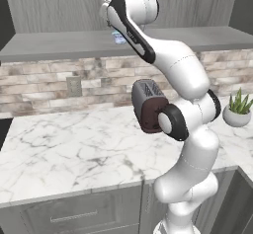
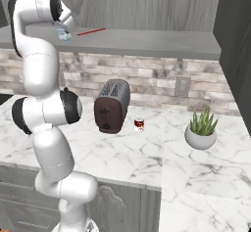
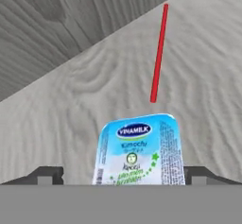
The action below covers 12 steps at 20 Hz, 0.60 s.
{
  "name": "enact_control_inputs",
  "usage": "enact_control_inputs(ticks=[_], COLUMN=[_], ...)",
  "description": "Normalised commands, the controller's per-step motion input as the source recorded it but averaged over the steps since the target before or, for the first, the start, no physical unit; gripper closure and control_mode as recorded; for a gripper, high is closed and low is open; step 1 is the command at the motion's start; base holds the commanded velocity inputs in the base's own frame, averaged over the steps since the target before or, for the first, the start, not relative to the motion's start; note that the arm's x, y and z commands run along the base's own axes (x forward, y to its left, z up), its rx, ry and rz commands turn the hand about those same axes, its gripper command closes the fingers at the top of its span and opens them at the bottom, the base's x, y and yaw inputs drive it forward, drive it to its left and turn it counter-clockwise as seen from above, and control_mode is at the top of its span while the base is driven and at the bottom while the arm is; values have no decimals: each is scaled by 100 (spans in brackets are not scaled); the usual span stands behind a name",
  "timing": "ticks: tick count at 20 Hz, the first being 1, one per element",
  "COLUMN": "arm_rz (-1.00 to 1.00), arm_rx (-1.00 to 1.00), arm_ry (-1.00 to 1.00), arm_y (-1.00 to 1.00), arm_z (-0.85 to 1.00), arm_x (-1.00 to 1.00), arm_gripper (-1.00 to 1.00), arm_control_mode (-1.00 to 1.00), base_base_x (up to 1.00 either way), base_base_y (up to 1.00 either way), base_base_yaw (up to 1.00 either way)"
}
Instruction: Pick the yogurt and honey bottle from the counter and place them in the cabinets closest to them.
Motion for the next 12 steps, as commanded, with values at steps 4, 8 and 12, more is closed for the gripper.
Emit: enact_control_inputs(ticks=[4,8,12], arm_rz=[9,12,10], arm_rx=[-4,-5,-4], arm_ry=[3,1,0], arm_y=[23,15,8], arm_z=[0,0,-9], arm_x=[-73,-100,-100], arm_gripper=[-100,-100,-100], arm_control_mode=[-100,-100,-100], base_base_x=[0,0,0], base_base_y=[0,0,0], base_base_yaw=[0,0,0])
